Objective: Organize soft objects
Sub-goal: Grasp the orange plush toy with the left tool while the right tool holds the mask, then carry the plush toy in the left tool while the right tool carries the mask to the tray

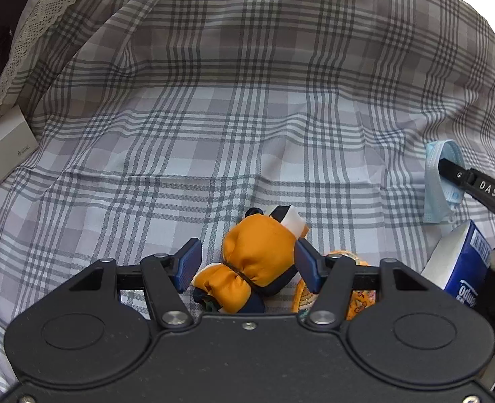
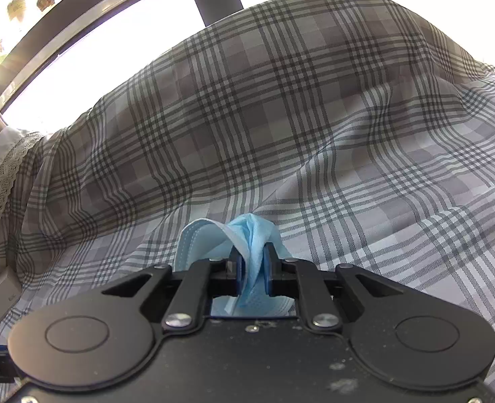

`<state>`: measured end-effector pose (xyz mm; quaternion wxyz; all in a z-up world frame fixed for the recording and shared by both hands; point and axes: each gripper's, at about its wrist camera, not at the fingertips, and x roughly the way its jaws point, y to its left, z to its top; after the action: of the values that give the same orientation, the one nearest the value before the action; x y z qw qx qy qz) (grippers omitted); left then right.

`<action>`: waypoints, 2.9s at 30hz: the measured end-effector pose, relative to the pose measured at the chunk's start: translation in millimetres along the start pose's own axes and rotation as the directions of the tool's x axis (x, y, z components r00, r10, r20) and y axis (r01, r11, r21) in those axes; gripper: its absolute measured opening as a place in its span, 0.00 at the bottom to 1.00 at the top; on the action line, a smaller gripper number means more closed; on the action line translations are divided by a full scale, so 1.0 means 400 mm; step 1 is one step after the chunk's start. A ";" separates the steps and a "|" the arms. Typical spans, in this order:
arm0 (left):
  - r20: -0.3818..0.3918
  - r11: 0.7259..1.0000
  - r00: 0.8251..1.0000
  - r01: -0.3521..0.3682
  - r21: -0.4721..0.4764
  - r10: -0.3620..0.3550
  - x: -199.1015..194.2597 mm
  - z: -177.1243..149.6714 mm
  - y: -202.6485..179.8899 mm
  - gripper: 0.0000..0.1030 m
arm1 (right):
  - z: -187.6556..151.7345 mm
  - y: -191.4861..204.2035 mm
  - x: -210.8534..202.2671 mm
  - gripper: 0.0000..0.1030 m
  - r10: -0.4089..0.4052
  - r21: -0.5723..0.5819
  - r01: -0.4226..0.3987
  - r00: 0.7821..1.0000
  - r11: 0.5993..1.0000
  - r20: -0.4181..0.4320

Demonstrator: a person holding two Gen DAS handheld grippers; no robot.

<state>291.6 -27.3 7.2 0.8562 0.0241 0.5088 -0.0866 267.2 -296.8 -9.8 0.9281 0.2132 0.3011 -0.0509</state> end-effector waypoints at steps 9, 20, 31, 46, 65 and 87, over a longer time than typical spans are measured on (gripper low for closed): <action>-0.061 0.999 0.998 0.016 0.048 -0.013 0.091 -0.011 -0.024 0.58 | -0.007 -0.016 0.001 0.12 0.022 0.039 -0.022 1.000 0.999 0.004; -0.018 0.996 0.998 0.059 -0.074 -0.060 0.082 0.011 -0.002 0.43 | -0.019 -0.011 -0.008 0.12 0.006 0.023 -0.007 0.999 1.000 0.041; 0.153 0.982 0.980 0.147 -0.120 -0.128 -0.181 -0.042 -0.015 0.43 | -0.022 -0.010 -0.013 0.11 -0.001 0.018 0.000 0.998 1.000 0.056; 0.077 0.988 0.993 0.103 -0.116 -0.095 -0.348 -0.365 0.001 0.43 | -0.012 0.033 -0.036 0.11 -0.109 -0.045 0.113 0.991 0.993 0.079; 0.015 0.978 0.998 0.065 -0.199 -0.064 -0.358 -0.439 0.048 0.43 | -0.181 0.042 -0.649 0.11 0.105 -0.096 -0.133 0.963 0.986 -0.250; -0.103 0.995 0.992 0.057 -0.087 -0.066 -0.305 -0.517 -0.002 0.44 | -0.403 0.046 -0.679 0.17 -0.020 -0.164 -0.057 0.902 0.985 -0.432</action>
<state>55.2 13.6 14.6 0.8251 -0.0231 0.5572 -0.0903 -36.3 -220.6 37.4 0.8536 0.1410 0.5004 0.0325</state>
